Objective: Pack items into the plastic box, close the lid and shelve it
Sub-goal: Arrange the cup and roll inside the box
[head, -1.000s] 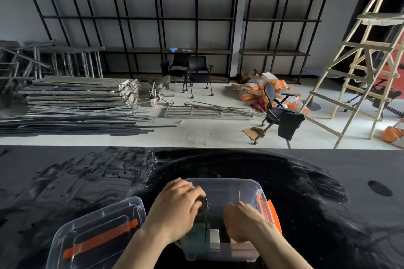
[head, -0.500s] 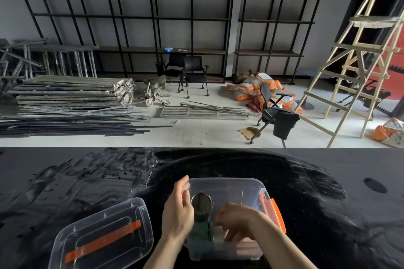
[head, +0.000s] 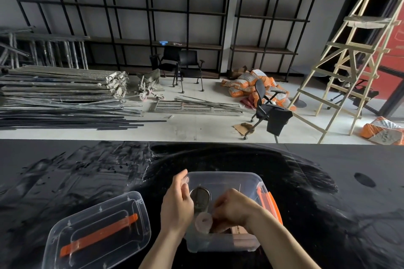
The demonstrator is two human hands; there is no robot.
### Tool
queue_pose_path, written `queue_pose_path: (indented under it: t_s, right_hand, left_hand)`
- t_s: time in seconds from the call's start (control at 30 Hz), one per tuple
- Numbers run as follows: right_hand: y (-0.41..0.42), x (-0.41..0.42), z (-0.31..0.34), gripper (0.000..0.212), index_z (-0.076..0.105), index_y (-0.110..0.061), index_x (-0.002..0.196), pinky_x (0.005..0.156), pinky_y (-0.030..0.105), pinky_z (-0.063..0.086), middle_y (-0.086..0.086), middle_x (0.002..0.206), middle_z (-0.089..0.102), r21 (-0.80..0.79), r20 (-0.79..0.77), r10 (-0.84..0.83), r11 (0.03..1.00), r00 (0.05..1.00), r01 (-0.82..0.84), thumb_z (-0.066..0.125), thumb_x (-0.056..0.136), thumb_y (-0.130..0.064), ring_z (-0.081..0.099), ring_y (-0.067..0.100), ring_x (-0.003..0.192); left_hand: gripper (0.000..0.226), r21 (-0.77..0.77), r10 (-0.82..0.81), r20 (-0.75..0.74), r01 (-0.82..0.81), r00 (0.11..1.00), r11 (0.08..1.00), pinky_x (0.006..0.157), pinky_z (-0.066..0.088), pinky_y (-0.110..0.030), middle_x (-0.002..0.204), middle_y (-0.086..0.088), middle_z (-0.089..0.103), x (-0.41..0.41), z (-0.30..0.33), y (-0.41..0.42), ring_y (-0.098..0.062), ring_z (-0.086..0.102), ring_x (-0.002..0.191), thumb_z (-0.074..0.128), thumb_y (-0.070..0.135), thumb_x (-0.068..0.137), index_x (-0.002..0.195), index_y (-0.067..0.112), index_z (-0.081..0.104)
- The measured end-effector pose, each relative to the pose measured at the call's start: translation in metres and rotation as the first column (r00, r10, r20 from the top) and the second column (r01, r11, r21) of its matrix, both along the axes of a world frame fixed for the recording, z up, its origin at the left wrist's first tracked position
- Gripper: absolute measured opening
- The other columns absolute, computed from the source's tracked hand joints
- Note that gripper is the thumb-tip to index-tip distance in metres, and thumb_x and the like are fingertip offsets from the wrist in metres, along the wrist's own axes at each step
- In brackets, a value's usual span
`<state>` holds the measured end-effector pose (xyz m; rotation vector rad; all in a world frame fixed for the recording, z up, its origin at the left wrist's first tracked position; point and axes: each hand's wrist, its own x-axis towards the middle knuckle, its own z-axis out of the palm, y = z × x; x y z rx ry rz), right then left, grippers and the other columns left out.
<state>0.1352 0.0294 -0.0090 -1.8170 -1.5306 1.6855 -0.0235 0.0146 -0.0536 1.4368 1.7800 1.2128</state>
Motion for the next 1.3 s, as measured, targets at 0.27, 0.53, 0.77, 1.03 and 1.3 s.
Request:
queue_pose_path:
  t_s: [0.27, 0.53, 0.77, 1.03, 1.3]
  right_hand:
    - [0.008, 0.013, -0.004, 0.02, 0.072, 0.0, 0.104, 0.074, 0.041, 0.066, 0.026, 0.095, 0.078, 0.163, 0.21, -0.077, 0.986, 0.975, 0.043, 0.057, 0.092, 0.001, 0.078, 0.034, 0.081]
    - [0.009, 0.014, -0.012, 0.036, 0.08, -0.026, 0.1, 0.076, 0.029, 0.061, -0.002, 0.095, 0.079, 0.019, 0.497, 0.409, 0.877, 0.766, -0.481, 0.049, 0.092, -0.01, 0.074, 0.017, 0.087]
    - [0.021, 0.016, -0.031, 0.031, 0.077, -0.016, 0.105, 0.094, 0.036, 0.06, 0.006, 0.111, 0.078, -0.115, 0.538, 0.351, 0.931, 0.766, -0.346, 0.054, 0.092, -0.032, 0.075, 0.022, 0.097]
    - [0.019, 0.015, -0.036, 0.03, 0.071, -0.015, 0.106, 0.077, 0.031, 0.054, 0.008, 0.102, 0.072, -0.072, 0.551, 0.346, 0.926, 0.759, -0.37, 0.049, 0.097, -0.034, 0.061, 0.016, 0.074]
    - [0.027, 0.023, 0.034, 0.025, 0.068, -0.01, 0.089, 0.047, 0.029, 0.052, 0.012, 0.075, 0.074, 0.397, 0.07, -0.168, 0.909, 0.983, 0.127, 0.05, 0.104, -0.019, 0.069, 0.02, 0.052]
  left_hand:
    - [0.038, 0.004, 0.0, -0.02, 0.001, 1.0, 1.0, 0.091, 0.042, -0.021, 0.132, 0.001, 0.065, 0.0, -0.001, -0.001, -0.016, 0.062, 0.12, 0.04, 0.015, 0.103, 0.139, 0.024, 0.05]
    - [0.038, -0.015, 0.004, -0.021, -0.005, 1.0, 1.0, 0.092, 0.04, -0.021, 0.131, 0.0, 0.065, 0.0, -0.003, 0.002, -0.018, 0.062, 0.119, 0.039, 0.015, 0.104, 0.139, 0.024, 0.05]
    - [0.038, -0.021, -0.005, -0.049, 0.004, 0.999, 1.0, 0.091, 0.04, -0.021, 0.132, 0.001, 0.065, 0.001, -0.002, 0.003, -0.017, 0.061, 0.12, 0.039, 0.016, 0.104, 0.14, 0.024, 0.049]
    - [0.038, -0.006, -0.006, -0.1, 0.005, 0.995, 1.0, 0.092, 0.043, -0.02, 0.131, 0.003, 0.065, 0.001, -0.003, 0.002, -0.015, 0.062, 0.119, 0.041, 0.017, 0.103, 0.14, 0.025, 0.047]
    - [0.038, 0.097, 0.087, -0.013, -0.085, 0.996, 0.992, 0.098, 0.039, -0.023, 0.135, 0.004, 0.061, -0.022, 0.008, -0.002, -0.009, 0.056, 0.124, 0.042, 0.027, 0.102, 0.139, 0.022, 0.05]
